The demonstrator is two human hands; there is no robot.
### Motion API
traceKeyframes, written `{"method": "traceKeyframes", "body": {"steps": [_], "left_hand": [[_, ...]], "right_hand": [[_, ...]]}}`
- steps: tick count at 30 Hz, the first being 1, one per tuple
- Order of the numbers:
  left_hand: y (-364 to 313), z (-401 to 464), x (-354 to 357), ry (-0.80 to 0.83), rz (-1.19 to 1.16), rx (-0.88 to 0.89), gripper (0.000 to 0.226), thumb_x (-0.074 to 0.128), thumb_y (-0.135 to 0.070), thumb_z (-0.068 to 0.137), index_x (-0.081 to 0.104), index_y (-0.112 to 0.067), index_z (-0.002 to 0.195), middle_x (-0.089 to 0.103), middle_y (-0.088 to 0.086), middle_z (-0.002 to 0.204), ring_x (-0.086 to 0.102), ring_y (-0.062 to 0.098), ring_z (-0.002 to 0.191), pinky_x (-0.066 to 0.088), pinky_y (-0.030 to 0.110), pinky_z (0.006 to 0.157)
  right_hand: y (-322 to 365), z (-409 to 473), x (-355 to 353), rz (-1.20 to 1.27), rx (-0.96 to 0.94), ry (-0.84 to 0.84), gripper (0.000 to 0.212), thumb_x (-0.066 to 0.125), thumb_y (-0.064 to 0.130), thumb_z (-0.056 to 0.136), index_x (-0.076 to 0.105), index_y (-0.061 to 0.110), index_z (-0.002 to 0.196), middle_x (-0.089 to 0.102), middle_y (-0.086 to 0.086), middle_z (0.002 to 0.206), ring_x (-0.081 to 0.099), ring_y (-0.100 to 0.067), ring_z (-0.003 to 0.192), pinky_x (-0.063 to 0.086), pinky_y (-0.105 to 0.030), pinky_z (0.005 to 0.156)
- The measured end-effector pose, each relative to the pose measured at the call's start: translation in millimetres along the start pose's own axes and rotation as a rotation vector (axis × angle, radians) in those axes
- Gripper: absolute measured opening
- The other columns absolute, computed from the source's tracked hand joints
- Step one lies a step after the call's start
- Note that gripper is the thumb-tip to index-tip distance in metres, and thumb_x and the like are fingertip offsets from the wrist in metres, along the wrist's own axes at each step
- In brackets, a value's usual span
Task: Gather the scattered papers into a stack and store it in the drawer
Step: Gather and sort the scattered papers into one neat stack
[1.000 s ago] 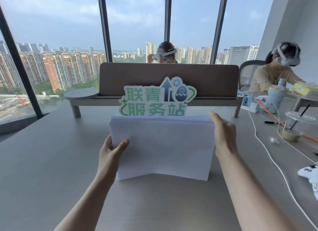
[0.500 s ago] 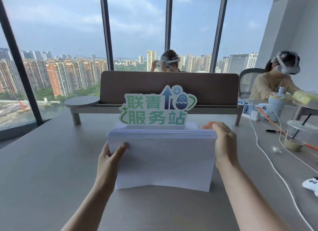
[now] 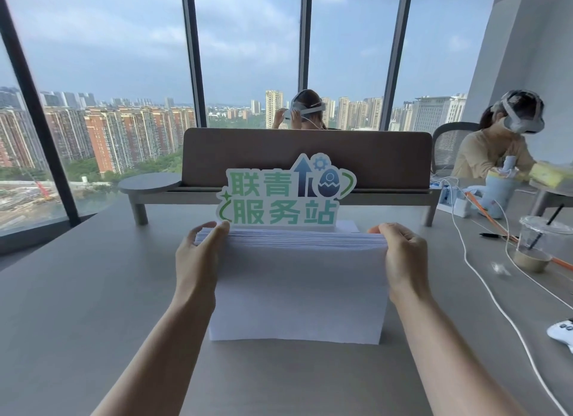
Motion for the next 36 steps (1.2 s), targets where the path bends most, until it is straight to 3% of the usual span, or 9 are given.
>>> {"method": "traceKeyframes", "body": {"steps": [6, 10, 18, 23, 26, 29, 31, 34, 36], "left_hand": [[1, 3, 1, -0.032, -0.003, 0.002, 0.044, 0.068, -0.034, 0.082, 0.059, -0.021, 0.124, 0.058, 0.002, 0.110, 0.054, 0.020, 0.101, 0.041, 0.036, 0.089], [2, 3, -1, -0.067, -0.008, -0.007, 0.015, 0.064, -0.029, 0.086, 0.068, -0.022, 0.098, 0.066, -0.001, 0.093, 0.058, 0.022, 0.095, 0.045, 0.037, 0.087], [6, 5, -6, 0.200, 0.108, 0.073, 0.092, 0.061, -0.082, 0.055, 0.050, -0.034, 0.133, 0.051, 0.009, 0.138, 0.045, 0.026, 0.130, 0.028, 0.053, 0.114], [22, 0, -12, 0.393, 0.175, 0.123, 0.105, 0.087, -0.047, 0.041, 0.040, -0.043, 0.135, 0.062, -0.006, 0.121, 0.063, 0.007, 0.107, 0.053, 0.020, 0.082], [25, 3, -14, 0.314, 0.166, 0.138, 0.079, 0.085, -0.036, 0.042, 0.060, -0.030, 0.117, 0.072, -0.002, 0.100, 0.068, 0.012, 0.090, 0.054, 0.021, 0.072], [24, 4, -14, 0.252, 0.100, 0.123, 0.059, 0.084, -0.036, 0.040, 0.071, -0.012, 0.093, 0.075, 0.001, 0.080, 0.068, 0.018, 0.074, 0.055, 0.025, 0.060], [23, 4, -16, 0.240, 0.094, 0.127, 0.056, 0.084, -0.035, 0.041, 0.072, -0.011, 0.090, 0.075, 0.004, 0.080, 0.068, 0.018, 0.073, 0.056, 0.029, 0.062], [23, 3, -19, 0.247, 0.102, 0.122, 0.059, 0.086, -0.036, 0.042, 0.072, -0.010, 0.093, 0.075, 0.006, 0.084, 0.068, 0.019, 0.074, 0.056, 0.032, 0.064], [26, 1, -22, 0.288, 0.127, 0.095, 0.069, 0.090, -0.043, 0.036, 0.072, -0.010, 0.094, 0.076, 0.005, 0.086, 0.071, 0.019, 0.076, 0.056, 0.028, 0.062]], "right_hand": [[3, -1, 0, 0.069, -0.062, 0.005, 0.023, 0.061, 0.028, 0.083, 0.072, 0.028, 0.064, 0.070, 0.013, 0.067, 0.059, -0.014, 0.077, 0.043, -0.030, 0.073], [-2, 1, 1, 0.038, -0.018, 0.021, 0.019, 0.059, 0.025, 0.076, 0.071, 0.021, 0.061, 0.061, 0.009, 0.060, 0.054, -0.018, 0.070, 0.039, -0.031, 0.071], [-3, -1, 1, 0.003, 0.036, 0.018, 0.020, 0.057, 0.022, 0.073, 0.069, 0.015, 0.059, 0.050, -0.010, 0.062, 0.045, -0.022, 0.064, 0.034, -0.034, 0.063], [-3, -2, 3, 0.015, 0.055, 0.016, 0.020, 0.056, 0.022, 0.071, 0.067, 0.015, 0.056, 0.048, -0.011, 0.061, 0.044, -0.022, 0.062, 0.034, -0.034, 0.061], [2, -3, 2, 0.018, -0.013, 0.028, 0.026, 0.057, 0.036, 0.078, 0.068, 0.019, 0.062, 0.056, 0.002, 0.061, 0.049, -0.016, 0.063, 0.037, -0.029, 0.064], [1, -4, -3, 0.057, -0.128, 0.170, 0.052, 0.058, 0.071, 0.074, 0.069, 0.027, 0.097, 0.067, 0.023, 0.082, 0.055, 0.001, 0.075, 0.041, -0.023, 0.071], [-10, -6, -7, 0.040, -0.142, 0.281, 0.071, 0.064, 0.082, 0.061, 0.066, 0.032, 0.111, 0.068, 0.017, 0.096, 0.060, -0.011, 0.089, 0.044, -0.030, 0.079], [-32, -22, -3, 0.104, -0.018, 0.443, 0.086, 0.086, 0.068, 0.039, 0.071, 0.017, 0.106, 0.076, -0.003, 0.098, 0.072, -0.019, 0.087, 0.055, -0.028, 0.070], [-48, -28, -2, 0.115, 0.043, 0.449, 0.071, 0.094, 0.046, 0.038, 0.075, 0.010, 0.096, 0.078, -0.007, 0.091, 0.074, -0.019, 0.080, 0.055, -0.031, 0.066]]}}
Point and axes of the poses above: each hand's wrist, its own z-axis towards the middle knuckle, its own x-axis out of the palm, y = z × x, the point moved 7 cm from there along z, towards the middle knuckle
